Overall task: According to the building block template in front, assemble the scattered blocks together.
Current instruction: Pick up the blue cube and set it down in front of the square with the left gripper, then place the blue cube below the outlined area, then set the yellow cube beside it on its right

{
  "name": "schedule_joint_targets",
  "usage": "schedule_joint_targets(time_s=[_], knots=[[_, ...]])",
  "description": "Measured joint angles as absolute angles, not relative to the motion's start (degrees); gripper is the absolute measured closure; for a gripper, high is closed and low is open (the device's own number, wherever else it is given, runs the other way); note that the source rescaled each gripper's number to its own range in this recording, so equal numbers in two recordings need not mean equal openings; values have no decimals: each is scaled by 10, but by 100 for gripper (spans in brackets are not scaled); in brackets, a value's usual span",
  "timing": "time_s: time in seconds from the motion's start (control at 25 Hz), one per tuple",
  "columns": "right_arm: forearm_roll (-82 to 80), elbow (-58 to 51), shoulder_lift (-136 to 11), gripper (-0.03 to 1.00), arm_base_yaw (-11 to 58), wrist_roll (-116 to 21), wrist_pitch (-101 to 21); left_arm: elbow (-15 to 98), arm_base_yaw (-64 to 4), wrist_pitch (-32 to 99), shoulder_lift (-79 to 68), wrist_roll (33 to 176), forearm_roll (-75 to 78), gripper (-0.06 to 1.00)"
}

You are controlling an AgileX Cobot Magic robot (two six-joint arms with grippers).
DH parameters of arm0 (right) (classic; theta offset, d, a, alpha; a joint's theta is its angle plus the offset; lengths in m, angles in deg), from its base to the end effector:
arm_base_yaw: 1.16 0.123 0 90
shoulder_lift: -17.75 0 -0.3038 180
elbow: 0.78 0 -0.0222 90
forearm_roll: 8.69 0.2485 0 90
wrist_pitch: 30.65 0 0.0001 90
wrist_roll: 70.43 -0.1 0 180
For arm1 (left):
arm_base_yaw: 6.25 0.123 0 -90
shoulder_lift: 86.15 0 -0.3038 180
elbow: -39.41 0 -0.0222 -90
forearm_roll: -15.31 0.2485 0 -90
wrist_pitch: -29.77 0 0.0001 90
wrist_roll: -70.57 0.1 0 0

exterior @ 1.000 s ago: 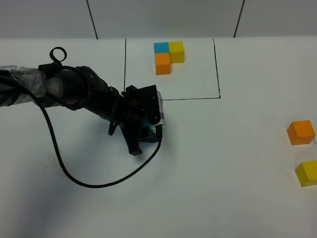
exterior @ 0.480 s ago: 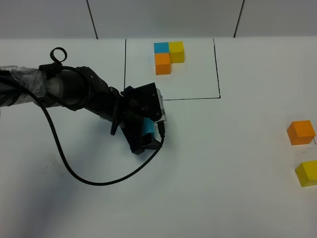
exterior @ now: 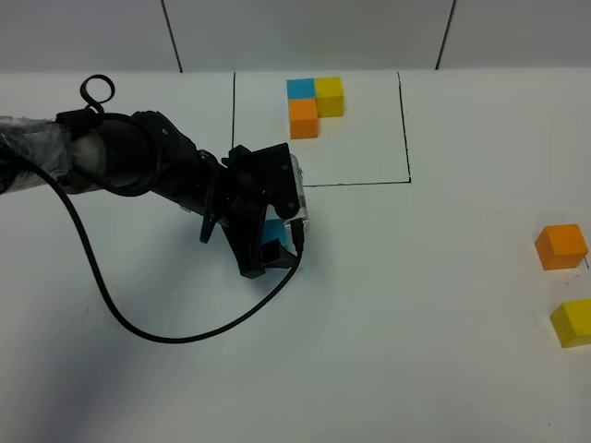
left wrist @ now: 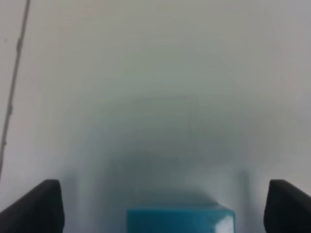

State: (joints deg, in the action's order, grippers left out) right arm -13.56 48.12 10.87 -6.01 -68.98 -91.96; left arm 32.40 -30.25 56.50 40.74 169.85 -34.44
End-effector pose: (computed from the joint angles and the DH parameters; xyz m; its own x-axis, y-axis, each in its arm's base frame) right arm -0.0204 -0.0057 0.2721 -0.4614 -0.0270 -0.8868 0.1202 0.9884 -0.0927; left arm 0.3706 -0.2026 0.1268 -0.0664 0.8479 -0.5260 0.9622 0.1940 0.1913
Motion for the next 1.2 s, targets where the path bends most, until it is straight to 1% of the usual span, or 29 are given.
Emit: schedule_joint_targets(time_s=[0.24, 0.36, 0.4, 0.48, 0.56, 0.6, 0.68, 0.76, 0.92, 1.16, 1.2], knots=[[-136, 481, 109, 97, -60, -690, -920, 324, -302, 579, 356, 1685, -328, 2], [-136, 481, 109, 97, -60, -690, -920, 324, -302, 595, 338, 1678, -322, 13], [-136, 481, 109, 97, -60, -690, -920, 324, -302, 599, 334, 1674, -321, 21], [-136, 481, 109, 97, -60, -690, -920, 324, -302, 606, 328, 1663, -317, 39], [-136, 481, 109, 97, -60, -690, -920, 324, -302, 609, 324, 1641, -312, 66], [-136, 481, 109, 97, -60, -690, -920, 324, -302, 611, 323, 1625, -309, 77], [-136, 481, 109, 97, -60, -690, -920, 324, -302, 612, 321, 1587, -304, 88], [-136, 481, 109, 97, -60, -690, -920, 324, -302, 613, 321, 1531, -303, 92], [-137, 481, 109, 97, -60, -690, -920, 324, -302, 622, 321, 1352, -301, 94], [-137, 481, 109, 97, -60, -690, -920, 324, -302, 638, 321, 954, -282, 94], [-137, 481, 109, 97, -60, -690, -920, 324, -302, 638, 321, 906, -272, 94]])
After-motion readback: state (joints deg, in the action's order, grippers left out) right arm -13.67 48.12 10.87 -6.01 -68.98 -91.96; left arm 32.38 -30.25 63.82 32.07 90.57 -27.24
